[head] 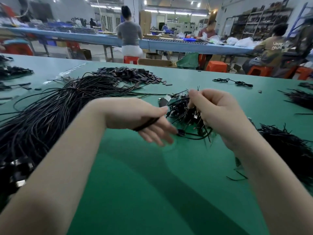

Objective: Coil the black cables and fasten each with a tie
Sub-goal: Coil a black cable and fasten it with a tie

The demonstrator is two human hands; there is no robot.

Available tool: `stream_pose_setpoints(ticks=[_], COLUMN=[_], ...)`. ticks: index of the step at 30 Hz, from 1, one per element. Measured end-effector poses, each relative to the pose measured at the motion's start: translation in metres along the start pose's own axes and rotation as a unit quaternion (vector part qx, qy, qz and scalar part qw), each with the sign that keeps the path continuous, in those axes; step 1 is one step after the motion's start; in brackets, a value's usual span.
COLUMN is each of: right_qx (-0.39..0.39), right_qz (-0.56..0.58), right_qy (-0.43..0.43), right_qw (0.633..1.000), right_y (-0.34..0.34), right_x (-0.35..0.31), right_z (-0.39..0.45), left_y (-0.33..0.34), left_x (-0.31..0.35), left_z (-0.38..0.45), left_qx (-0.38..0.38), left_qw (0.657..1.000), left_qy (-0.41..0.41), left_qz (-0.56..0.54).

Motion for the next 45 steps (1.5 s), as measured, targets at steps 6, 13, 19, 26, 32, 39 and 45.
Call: stream_pose_setpoints(ticks=[6, 13, 19, 26, 32, 39, 45], right_qx=[-0.263, -0.093, -0.041, -0.254, -0.221, -0.138, -0.081], right_qz=[0.084, -0.172, -0.065, 0.002, 0.375, 0.352, 0.271], right_qy=[0.062, 0.076, -0.053, 0.025, 0.193, 0.199, 0.158], right_qw=[0.959, 0.978, 0.996, 0.967, 0.88, 0.904, 0.946], right_y=[0.077, 0.034, 0.034, 0.082, 0.08, 0.071, 0.05], right_x=[0.009, 0.044, -0.015, 0.013, 0.031, 0.047, 0.048], right_z=[-0.027, -0.003, -0.007, -0.026, -0.019, -0.011, -0.003], left_y=[-0.049, 0.008, -0.012, -0.03, -0.007, -0.006, -0.037], left_x=[0.043, 0.047, 0.023, 0.052, 0.049, 0.032, 0.01], left_z=[-0.014, -0.045, 0.003, -0.014, 0.002, 0.013, 0.006], left_qx=[0.132, -0.131, 0.137, 0.118, 0.04, 0.103, 0.254], left_qw=[0.849, 0.947, 0.958, 0.844, 0.857, 0.922, 0.952], left_qy=[0.309, 0.235, 0.132, 0.299, 0.259, 0.191, 0.108], left_qz=[-0.407, -0.179, -0.215, -0.43, -0.444, -0.321, -0.131])
Point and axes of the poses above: each hand's wrist, its own z-axis towards the middle knuckle, its own y-axis out of the palm, x = y × z, the point moved 9 cm from there along z, towards the middle knuckle, and after that the axes turned 2 degrees about -z, right-handed, at the moved point
